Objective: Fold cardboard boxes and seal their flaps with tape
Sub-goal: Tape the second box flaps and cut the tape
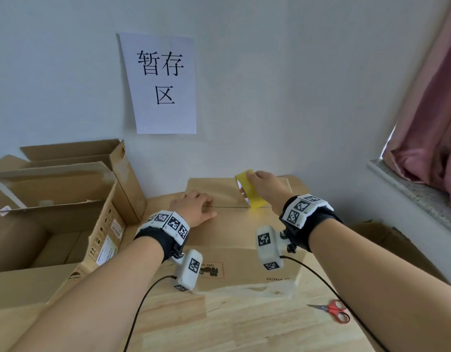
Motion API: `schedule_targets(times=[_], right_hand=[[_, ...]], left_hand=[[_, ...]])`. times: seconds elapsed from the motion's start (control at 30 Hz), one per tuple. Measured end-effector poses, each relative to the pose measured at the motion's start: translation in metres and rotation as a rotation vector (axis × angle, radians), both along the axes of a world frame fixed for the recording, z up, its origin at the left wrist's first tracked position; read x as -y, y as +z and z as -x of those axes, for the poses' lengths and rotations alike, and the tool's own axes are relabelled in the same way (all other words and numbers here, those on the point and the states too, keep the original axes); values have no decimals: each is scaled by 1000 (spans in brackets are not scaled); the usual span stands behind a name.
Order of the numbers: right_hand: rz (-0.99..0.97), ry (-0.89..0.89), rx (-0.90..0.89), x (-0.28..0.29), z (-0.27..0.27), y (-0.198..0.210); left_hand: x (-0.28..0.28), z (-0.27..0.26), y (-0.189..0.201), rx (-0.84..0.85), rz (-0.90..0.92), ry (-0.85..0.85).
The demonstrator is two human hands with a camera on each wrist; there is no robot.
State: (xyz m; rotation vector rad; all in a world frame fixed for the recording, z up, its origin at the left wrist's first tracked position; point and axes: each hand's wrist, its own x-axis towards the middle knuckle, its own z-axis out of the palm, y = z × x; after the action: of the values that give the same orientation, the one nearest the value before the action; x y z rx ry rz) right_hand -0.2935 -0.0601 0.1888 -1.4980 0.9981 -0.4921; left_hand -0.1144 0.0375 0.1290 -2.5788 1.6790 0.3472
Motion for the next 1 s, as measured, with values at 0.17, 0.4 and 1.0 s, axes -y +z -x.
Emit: schedule_targets(times=[0.17, 0.4, 1.0], right_hand=[[24, -7, -87, -6, 14, 12], [-102, 3, -95, -7, 14, 10], [-59, -14, -1, -2, 29, 7]], left_hand=[[5, 6, 13, -2, -77, 7], [38, 39, 37, -311, 355, -207], [70, 58, 33, 143, 236, -274]])
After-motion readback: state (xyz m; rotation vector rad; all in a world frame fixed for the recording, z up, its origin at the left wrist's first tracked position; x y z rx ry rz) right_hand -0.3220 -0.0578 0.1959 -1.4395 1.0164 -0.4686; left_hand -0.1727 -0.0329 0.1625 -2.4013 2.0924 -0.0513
